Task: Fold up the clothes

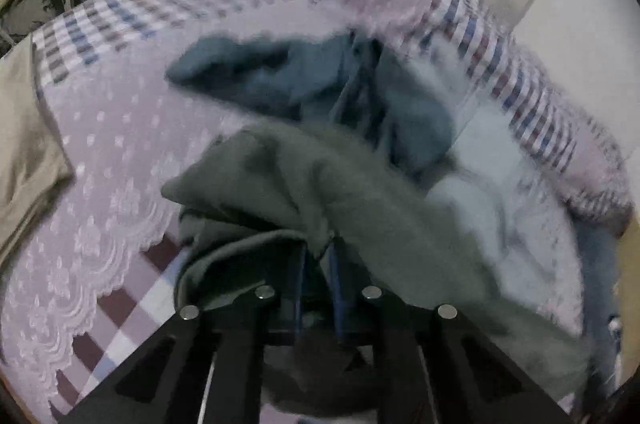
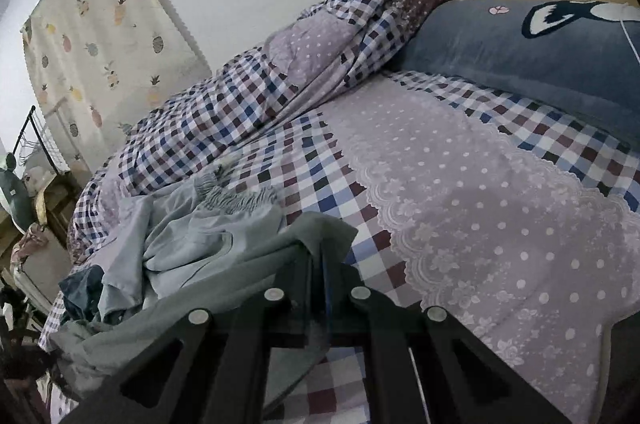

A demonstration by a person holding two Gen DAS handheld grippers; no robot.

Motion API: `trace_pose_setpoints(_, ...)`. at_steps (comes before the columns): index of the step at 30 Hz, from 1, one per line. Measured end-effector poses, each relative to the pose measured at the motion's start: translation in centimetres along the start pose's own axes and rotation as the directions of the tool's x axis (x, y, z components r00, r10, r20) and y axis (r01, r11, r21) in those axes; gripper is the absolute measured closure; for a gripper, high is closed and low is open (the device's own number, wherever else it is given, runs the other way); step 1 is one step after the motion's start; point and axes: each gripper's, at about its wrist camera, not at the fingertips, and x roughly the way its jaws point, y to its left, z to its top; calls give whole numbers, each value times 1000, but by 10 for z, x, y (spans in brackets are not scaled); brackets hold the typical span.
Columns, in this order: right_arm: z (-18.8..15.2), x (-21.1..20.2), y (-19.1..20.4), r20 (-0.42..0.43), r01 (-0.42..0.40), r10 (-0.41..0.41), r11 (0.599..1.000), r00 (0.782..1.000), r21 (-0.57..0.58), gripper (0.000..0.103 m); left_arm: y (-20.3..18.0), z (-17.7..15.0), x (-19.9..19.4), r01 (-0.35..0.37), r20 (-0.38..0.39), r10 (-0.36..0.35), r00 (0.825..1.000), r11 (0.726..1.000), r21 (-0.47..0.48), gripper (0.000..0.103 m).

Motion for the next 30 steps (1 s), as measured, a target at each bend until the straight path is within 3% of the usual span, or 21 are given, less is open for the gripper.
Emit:
trace_pose_setpoints(3, 3, -5, -3, 4, -4, 5, 1000, 1000, -8, 100, -17, 25, -13, 65, 80, -64, 995, 998, -4, 95)
trace_pose_setpoints(6, 7, -14, -10, 13, -3, 3, 1000, 1000, -1, 100, -69, 71, -21, 106, 156, -114, 981, 993, 59, 96)
trace_pose_setpoints(9, 8, -17, -18, -9, -16, 16, 1000, 1000, 20, 100, -132, 108, -46, 124, 296, -166, 941, 980, 155, 96)
trace_pose_setpoints(12, 4, -7, -23, -85, -35, 37, 999, 996, 33, 99, -198, 134, -66, 183, 405, -289, 867, 942, 280, 95)
trace_pose_setpoints(13, 2, 0, -23, -128, -35, 39, 999, 991, 30, 99, -217, 136, -63, 180, 398, -304, 865, 931, 319, 92)
trace_pose_setpoints(15, -2, 7, -23, -168, -16, 17, 1000, 986, 3, 99, -251, 137, -40, 174, 313, -307, 899, 905, 388, 73)
trace_pose_setpoints(17, -5, 14, -24, -205, -10, 7, 1000, 979, -12, 97, -268, 128, -13, 183, 206, -289, 935, 889, 420, 43)
trace_pose_setpoints(19, -7, 16, -26, -226, -19, 15, 1000, 974, -12, 97, -268, 108, 10, 212, 102, -280, 954, 879, 427, 38)
trace_pose_setpoints(22, -11, 16, -31, -246, -36, 28, 999, 969, -27, 97, -254, 68, 35, 236, -30, -246, 969, 876, 421, 33)
trace_pose_setpoints(24, -11, 15, -36, -253, -49, 44, 999, 967, -14, 97, -231, 38, 42, 258, -111, -233, 966, 887, 382, 33)
trace_pose_setpoints(26, -11, 13, -39, -257, -62, 59, 998, 965, -5, 97, -203, 7, 47, 289, -199, -234, 952, 902, 322, 33)
trace_pose_setpoints(30, -12, 11, -40, -260, -73, 70, 997, 963, -3, 97, -136, -63, 39, 334, -341, -278, 898, 935, 118, 33)
